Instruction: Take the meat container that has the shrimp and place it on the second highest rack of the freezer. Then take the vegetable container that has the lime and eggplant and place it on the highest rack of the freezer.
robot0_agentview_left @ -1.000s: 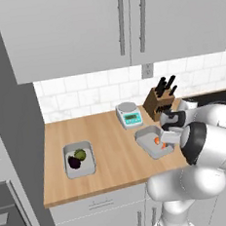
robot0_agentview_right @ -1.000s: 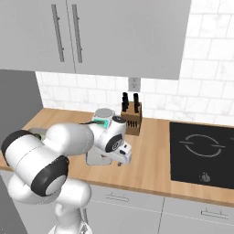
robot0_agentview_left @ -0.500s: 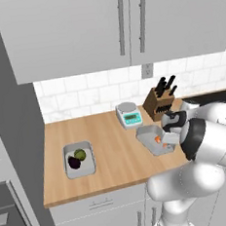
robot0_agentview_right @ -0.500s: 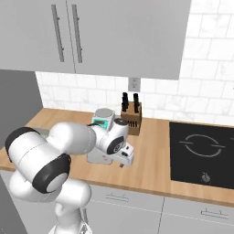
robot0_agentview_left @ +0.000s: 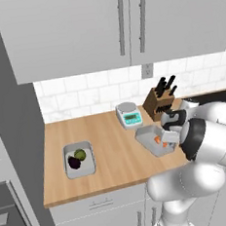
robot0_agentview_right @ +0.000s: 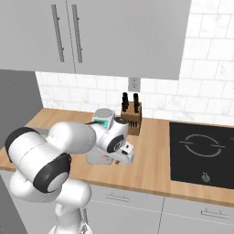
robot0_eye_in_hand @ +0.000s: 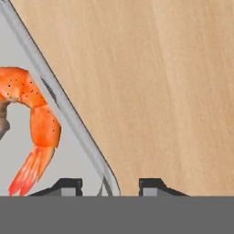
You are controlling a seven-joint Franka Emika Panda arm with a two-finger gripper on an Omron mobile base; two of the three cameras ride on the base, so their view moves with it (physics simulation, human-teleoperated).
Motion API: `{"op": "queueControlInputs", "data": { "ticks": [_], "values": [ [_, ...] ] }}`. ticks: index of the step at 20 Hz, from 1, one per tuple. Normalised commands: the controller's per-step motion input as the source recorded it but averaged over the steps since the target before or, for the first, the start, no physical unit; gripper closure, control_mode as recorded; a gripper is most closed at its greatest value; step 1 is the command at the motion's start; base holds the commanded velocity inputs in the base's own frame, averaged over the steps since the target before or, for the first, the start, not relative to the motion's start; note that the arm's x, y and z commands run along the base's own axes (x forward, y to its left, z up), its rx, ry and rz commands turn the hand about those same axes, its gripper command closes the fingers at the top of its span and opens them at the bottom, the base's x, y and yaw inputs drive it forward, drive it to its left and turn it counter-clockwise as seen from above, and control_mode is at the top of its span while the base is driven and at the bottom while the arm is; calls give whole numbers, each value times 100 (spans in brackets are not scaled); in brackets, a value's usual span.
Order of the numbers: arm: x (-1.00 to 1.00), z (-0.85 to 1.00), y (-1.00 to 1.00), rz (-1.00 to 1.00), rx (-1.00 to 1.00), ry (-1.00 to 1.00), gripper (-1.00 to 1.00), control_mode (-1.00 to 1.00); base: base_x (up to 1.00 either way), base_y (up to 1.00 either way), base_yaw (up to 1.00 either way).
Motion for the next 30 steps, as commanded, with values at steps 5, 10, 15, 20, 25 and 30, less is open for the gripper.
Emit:
{"op": "queueControlInputs", "data": {
  "ticks": [5, 10, 15, 20, 25, 30],
  "values": [
    [0, 0, 3, 0, 0, 0, 100, -100, 0, 0, 0],
    [-2, 0, 1, 0, 0, 0, 100, -100, 0, 0, 0],
    [-25, 4, 0, -8, 0, -5, 100, -100, 0, 0, 0],
    [-24, 17, 0, -20, 0, -23, 100, -100, 0, 0, 0],
    [-8, 50, 16, -29, -2, -15, 100, -100, 0, 0, 0],
    [0, 75, 54, -42, -3, -7, 100, -100, 0, 0, 0]
  ]
}}
